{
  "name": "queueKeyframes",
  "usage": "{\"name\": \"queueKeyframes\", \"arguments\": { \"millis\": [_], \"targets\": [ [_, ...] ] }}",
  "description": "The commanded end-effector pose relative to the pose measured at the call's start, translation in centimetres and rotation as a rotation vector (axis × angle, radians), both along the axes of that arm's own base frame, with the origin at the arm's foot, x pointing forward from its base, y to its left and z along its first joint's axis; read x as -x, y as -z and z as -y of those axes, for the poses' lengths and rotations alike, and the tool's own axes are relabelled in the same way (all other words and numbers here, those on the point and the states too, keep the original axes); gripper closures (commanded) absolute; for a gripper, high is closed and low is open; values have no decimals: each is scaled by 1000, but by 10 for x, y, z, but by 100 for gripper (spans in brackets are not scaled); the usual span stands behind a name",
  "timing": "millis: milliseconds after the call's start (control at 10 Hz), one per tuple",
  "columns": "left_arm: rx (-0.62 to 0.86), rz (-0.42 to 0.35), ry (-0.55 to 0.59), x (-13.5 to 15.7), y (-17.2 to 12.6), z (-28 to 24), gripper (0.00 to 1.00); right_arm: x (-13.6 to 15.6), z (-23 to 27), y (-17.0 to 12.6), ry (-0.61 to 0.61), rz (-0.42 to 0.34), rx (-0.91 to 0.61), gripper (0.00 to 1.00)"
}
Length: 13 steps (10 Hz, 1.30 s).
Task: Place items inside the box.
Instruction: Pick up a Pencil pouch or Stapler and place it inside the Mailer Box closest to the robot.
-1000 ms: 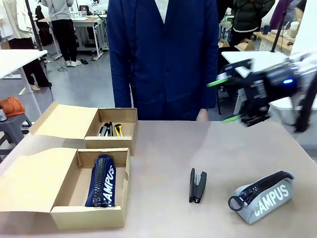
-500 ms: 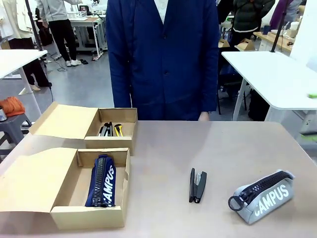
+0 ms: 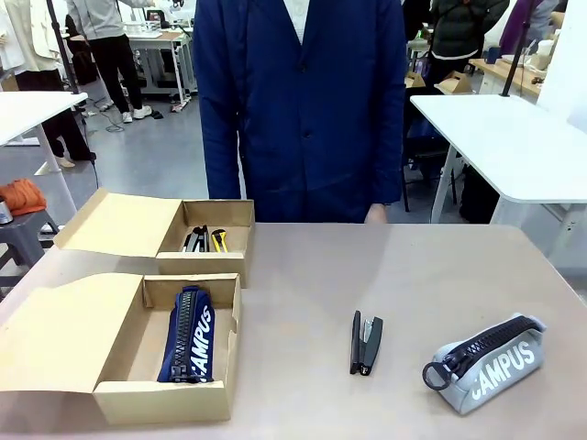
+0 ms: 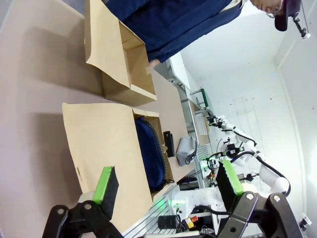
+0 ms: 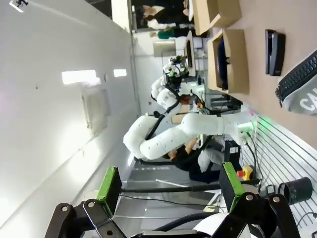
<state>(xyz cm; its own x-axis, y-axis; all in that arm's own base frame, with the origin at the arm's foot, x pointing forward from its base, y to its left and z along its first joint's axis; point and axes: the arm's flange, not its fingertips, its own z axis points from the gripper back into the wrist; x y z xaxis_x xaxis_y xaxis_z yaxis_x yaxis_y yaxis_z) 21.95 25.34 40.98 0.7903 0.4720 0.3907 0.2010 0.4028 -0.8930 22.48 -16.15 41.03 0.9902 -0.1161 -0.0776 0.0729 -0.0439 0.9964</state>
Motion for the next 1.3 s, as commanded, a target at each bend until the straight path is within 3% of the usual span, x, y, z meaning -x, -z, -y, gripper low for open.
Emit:
{"name": "queueKeyframes", "arguments": {
  "millis": [0, 1000, 1100, 1200],
  "targets": [
    [3, 30, 1, 0, -1, 1, 0, -5, -15, -9, -68, 23, -3, 0],
    [3, 30, 1, 0, -1, 1, 0, -6, -15, -5, -66, -1, 7, 0],
    [3, 30, 1, 0, -1, 1, 0, 1, -26, -15, -251, 2, 163, 0],
    [3, 30, 1, 0, -1, 1, 0, 8, -9, -26, -248, 89, 122, 0]
  ]
}}
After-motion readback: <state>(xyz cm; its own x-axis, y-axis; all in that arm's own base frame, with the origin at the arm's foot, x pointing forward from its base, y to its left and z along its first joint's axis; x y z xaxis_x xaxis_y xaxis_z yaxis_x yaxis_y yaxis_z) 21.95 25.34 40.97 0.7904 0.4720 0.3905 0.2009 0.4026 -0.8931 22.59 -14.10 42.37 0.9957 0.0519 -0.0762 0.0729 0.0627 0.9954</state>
